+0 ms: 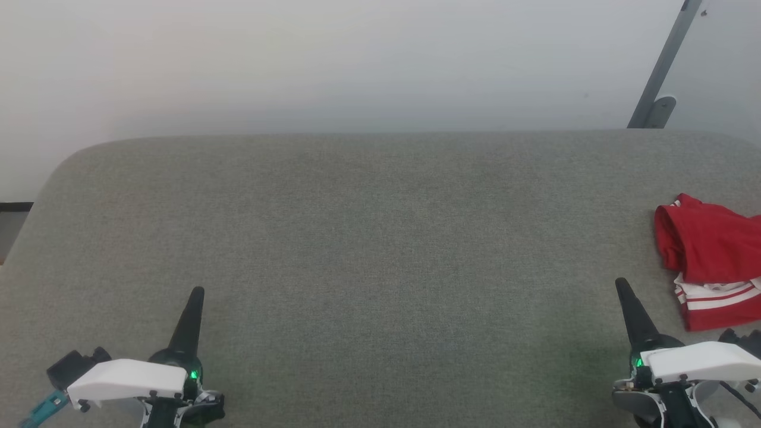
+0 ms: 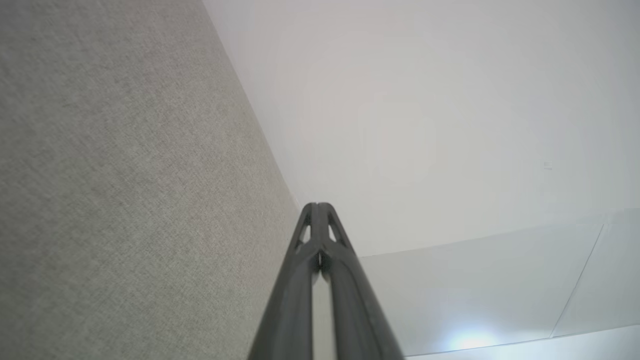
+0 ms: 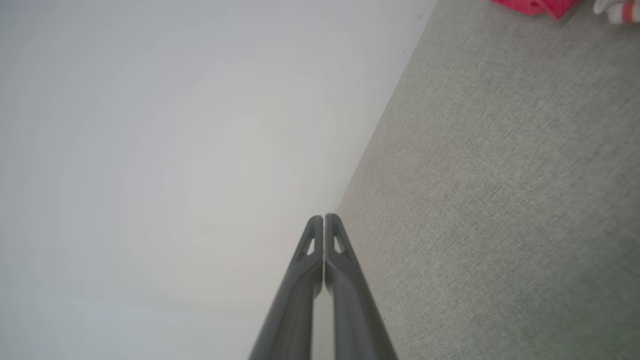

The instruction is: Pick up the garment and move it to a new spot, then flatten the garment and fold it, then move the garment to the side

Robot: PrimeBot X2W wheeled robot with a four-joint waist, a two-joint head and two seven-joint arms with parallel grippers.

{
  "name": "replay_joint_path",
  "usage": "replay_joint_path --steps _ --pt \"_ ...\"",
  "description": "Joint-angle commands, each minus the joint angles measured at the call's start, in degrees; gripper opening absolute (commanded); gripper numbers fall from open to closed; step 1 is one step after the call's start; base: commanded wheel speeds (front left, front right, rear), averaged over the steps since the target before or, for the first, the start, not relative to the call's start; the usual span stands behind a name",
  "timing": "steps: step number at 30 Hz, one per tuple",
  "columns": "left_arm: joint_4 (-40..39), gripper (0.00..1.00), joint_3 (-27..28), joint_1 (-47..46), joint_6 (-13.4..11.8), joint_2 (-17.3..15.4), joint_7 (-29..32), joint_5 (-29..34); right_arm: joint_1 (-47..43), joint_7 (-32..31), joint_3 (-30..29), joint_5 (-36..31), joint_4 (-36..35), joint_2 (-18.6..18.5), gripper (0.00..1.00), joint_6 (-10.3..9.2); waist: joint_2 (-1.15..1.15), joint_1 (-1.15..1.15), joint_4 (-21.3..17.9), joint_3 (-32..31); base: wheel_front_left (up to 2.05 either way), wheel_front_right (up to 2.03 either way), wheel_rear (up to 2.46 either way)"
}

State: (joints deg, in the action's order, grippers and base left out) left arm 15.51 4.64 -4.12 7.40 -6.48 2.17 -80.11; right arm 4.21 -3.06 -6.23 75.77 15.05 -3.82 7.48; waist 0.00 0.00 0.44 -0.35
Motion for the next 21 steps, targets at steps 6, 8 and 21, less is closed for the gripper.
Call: replay_joint_path --steps 6,8,21 --pt "-0.8 0.0 0.7 -1.4 0.1 0.6 1.0 -2.9 1.2 -0.9 -0.2 3.6 -0.7 0.2 0.0 0.02 0.0 0.0 -0.1 0.1 0.0 0.0 0.0" --pt "-0.9 0.0 0.8 -1.6 0.1 0.9 1.4 -4.0 1.4 -1.1 -0.2 4.9 -0.7 0.3 0.0 0.02 0.0 0.0 -0.1 0.1 0.0 0.0 0.0" --pt "-1.2 0.0 1.4 -2.1 0.1 2.3 2.9 -8.1 1.8 -2.4 -0.3 10.5 -1.0 0.7 0.0 0.02 0.0 0.0 -0.2 0.3 0.0 0.0 0.0"
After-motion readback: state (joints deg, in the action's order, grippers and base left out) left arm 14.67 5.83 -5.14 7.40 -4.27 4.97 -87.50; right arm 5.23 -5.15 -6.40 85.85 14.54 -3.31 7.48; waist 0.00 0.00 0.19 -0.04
